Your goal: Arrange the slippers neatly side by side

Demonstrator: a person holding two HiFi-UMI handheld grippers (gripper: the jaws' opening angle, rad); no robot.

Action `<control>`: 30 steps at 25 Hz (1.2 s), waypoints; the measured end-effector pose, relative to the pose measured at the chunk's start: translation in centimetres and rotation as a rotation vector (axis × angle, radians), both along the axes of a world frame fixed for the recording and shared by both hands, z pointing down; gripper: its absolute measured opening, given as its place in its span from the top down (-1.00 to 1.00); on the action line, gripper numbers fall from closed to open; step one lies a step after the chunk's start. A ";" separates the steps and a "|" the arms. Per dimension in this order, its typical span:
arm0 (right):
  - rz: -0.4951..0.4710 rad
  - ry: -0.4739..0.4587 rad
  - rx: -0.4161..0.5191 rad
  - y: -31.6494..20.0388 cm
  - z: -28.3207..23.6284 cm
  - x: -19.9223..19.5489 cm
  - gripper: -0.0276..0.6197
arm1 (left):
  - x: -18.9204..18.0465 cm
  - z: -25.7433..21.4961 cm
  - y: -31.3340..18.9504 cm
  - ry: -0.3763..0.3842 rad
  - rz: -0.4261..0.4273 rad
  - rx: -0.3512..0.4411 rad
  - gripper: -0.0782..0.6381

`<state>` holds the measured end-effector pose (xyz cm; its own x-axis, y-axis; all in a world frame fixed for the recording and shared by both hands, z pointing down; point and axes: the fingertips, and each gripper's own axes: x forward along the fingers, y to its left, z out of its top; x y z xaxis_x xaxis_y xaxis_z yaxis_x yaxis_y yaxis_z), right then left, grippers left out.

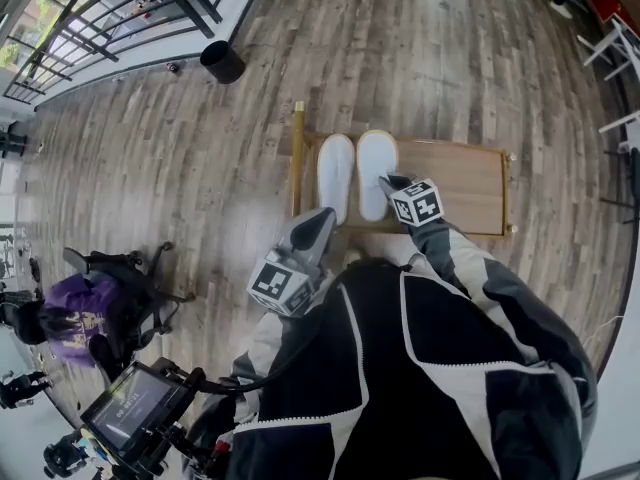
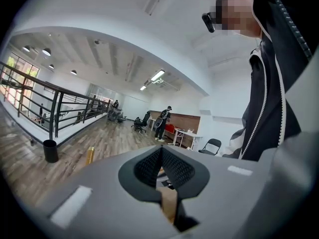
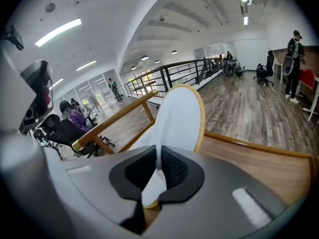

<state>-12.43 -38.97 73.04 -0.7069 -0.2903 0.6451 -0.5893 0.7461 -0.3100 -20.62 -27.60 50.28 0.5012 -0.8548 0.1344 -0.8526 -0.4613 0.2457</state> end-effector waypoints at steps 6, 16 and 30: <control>0.057 0.079 -0.067 -1.1 3.7 -0.2 0.84 | -0.2 0.5 0.5 -0.001 0.003 0.009 0.73; 0.043 0.192 -0.145 -2.4 7.5 0.5 0.83 | 0.1 -0.1 0.3 -0.032 -0.016 -0.059 0.73; -0.022 0.205 -0.201 -1.2 8.9 -2.0 0.57 | 0.0 1.0 2.2 -0.029 0.016 -0.021 0.73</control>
